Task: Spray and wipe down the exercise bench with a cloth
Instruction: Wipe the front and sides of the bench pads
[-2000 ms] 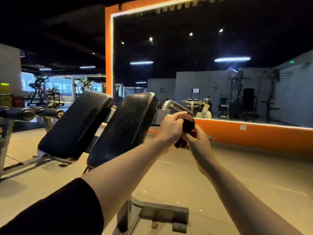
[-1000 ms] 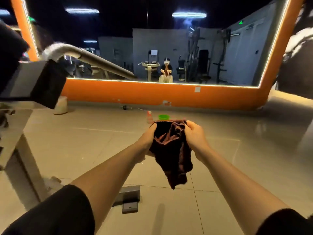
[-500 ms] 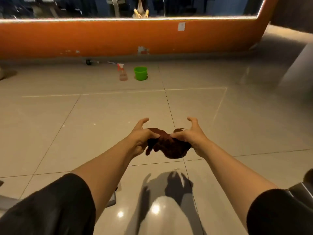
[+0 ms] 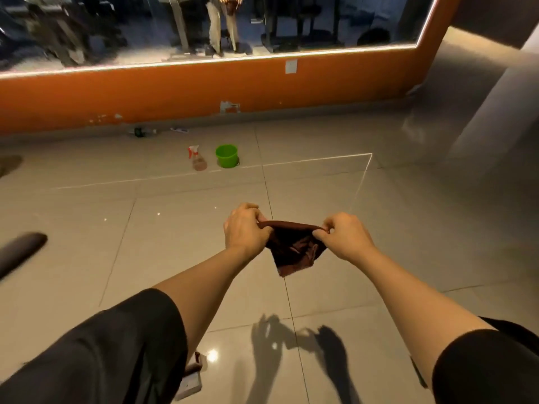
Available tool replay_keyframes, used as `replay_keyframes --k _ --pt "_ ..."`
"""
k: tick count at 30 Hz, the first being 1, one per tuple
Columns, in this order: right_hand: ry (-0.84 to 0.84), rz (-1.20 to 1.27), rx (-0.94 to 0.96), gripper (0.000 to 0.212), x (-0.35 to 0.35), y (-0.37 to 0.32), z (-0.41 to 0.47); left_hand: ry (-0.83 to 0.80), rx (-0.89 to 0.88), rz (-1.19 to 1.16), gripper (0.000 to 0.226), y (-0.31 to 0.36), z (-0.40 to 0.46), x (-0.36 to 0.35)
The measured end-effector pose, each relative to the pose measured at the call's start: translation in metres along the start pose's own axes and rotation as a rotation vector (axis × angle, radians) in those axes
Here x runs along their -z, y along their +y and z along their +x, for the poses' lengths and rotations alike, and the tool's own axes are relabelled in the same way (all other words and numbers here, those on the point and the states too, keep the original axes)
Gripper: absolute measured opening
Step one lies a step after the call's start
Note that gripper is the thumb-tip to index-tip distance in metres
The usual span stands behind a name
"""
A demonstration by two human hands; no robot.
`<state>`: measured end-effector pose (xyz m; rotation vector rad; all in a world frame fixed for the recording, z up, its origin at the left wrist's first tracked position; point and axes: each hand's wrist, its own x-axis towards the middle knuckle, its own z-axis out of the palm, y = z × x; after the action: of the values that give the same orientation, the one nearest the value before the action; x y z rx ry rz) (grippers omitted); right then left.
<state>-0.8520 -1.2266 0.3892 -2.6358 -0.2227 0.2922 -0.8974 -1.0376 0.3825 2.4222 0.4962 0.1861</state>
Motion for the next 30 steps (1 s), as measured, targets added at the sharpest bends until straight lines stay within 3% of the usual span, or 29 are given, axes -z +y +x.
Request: replay_keyframes --k 3,5,8,10,12,14,15,18,20,22,24,28,30 --pt "0.087 0.204 -0.075 0.039 0.076 -0.032 0.004 0.015 0.01 0.027 0.027 0.075 0.007 0.053" --pt "0.131 0.432 -0.137 0.038 0.115 -0.066 0.007 -0.041 0.086 -0.212 0.033 0.117 0.018 0.076" --pt "0.043 0.791 -0.135 0.027 0.156 -0.126 0.016 -0.19 0.211 -0.626 0.036 0.161 0.038 0.106" --pt "-0.075 0.936 -0.137 0.025 0.173 -0.158 0.028 -0.203 0.219 -0.741 0.028 0.169 0.057 0.124" --pt "-0.151 1.026 -0.133 0.02 0.186 -0.184 0.047 -0.082 0.252 -0.809 0.005 0.163 0.089 0.147" --pt "-0.074 0.885 -0.084 0.017 0.194 -0.205 0.074 -0.005 0.312 -0.842 0.008 0.149 0.129 0.167" --pt "-0.039 0.815 -0.082 0.025 0.197 -0.215 0.087 -0.023 0.329 -0.856 0.016 0.143 0.148 0.176" --pt "-0.211 0.91 -0.128 0.062 0.207 -0.243 0.124 -0.097 0.355 -0.93 0.031 0.139 0.202 0.203" --pt "-0.316 0.929 0.027 0.071 0.211 -0.256 0.152 -0.081 0.39 -0.986 0.047 0.138 0.236 0.218" --pt "-0.317 0.785 0.242 0.076 0.213 -0.266 0.181 -0.065 0.441 -1.007 0.059 0.134 0.274 0.228" --pt "-0.244 0.645 0.293 0.07 0.214 -0.279 0.211 -0.075 0.476 -0.982 0.056 0.13 0.309 0.233" --pt "-0.109 0.502 0.268 0.037 0.206 -0.291 0.283 -0.237 0.445 -0.983 0.048 0.117 0.361 0.229" --pt "-0.106 0.438 0.283 0.027 0.199 -0.288 0.328 -0.304 0.375 -0.877 0.061 0.108 0.386 0.22"
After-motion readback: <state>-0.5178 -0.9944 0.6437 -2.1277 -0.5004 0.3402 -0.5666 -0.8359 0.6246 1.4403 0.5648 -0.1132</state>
